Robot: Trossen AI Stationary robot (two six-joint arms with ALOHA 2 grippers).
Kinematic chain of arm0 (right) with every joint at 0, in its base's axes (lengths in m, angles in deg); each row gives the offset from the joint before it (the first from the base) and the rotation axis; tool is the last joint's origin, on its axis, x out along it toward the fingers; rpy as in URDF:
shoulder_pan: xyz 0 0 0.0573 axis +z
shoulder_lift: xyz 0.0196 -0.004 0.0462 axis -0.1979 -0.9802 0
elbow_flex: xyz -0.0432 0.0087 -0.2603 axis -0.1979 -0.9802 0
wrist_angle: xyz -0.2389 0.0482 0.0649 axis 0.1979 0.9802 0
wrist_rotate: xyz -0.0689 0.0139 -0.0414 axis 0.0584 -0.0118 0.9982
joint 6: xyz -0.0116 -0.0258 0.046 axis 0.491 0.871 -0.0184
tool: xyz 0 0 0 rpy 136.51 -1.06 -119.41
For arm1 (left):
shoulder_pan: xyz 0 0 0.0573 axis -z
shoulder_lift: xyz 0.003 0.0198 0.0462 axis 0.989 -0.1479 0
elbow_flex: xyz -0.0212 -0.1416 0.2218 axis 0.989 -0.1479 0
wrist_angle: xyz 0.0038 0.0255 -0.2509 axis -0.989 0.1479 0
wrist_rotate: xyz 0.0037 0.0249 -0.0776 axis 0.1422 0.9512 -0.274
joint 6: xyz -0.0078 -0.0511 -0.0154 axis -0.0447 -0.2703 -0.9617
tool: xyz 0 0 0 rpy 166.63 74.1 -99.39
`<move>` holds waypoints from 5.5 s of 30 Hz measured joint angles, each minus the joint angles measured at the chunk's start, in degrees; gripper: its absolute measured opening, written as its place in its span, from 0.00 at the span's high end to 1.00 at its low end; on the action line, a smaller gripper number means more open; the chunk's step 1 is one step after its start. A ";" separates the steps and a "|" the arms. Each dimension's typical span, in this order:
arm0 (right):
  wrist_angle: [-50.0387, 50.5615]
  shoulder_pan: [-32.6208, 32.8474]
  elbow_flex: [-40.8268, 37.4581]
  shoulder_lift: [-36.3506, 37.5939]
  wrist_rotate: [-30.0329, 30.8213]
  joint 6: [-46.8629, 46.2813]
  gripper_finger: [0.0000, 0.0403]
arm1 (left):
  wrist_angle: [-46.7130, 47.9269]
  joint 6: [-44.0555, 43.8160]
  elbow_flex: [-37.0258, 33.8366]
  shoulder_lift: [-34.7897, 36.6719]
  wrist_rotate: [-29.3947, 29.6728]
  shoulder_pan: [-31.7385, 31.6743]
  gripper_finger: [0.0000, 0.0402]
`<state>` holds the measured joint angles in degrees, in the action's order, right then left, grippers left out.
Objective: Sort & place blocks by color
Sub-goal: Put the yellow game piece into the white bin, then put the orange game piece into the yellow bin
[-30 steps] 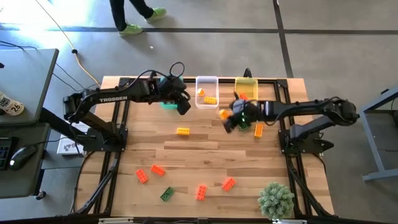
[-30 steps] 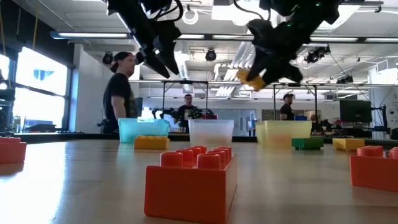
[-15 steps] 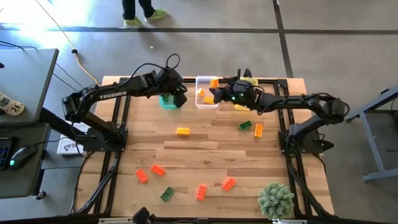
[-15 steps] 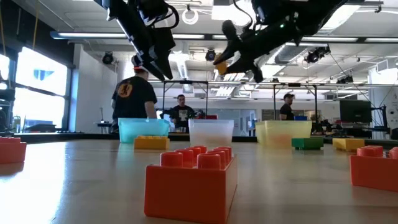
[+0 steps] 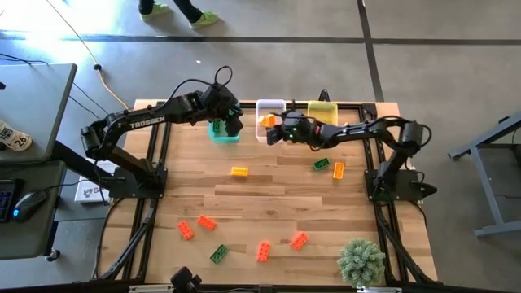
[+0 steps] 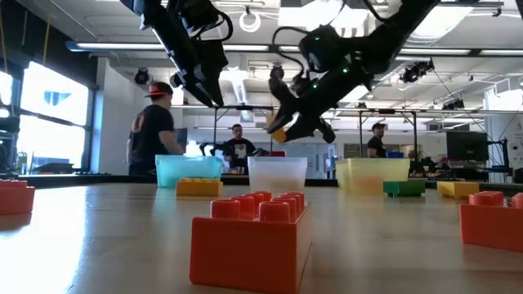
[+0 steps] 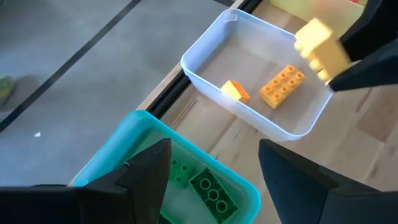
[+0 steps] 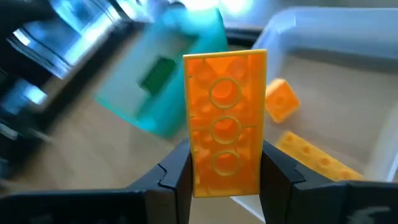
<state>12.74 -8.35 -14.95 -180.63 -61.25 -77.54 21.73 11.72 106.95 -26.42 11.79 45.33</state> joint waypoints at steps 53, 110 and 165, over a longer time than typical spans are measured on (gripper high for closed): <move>49.33 -1.14 32.56 -7.41 -5.31 23.46 0.43 | 37.52 -4.95 0.00 0.00 -13.01 33.65 0.43; 56.03 6.06 32.51 -2.12 -7.77 16.23 0.43 | 20.77 -5.91 -10.36 -6.21 -6.18 63.80 0.43; 56.26 6.36 32.51 -0.95 -8.96 8.94 0.43 | 7.67 -5.05 -18.81 -8.79 -6.17 60.94 0.73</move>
<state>69.00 -1.99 17.57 -181.58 -70.22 -68.60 29.40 6.67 88.14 -35.21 5.62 106.27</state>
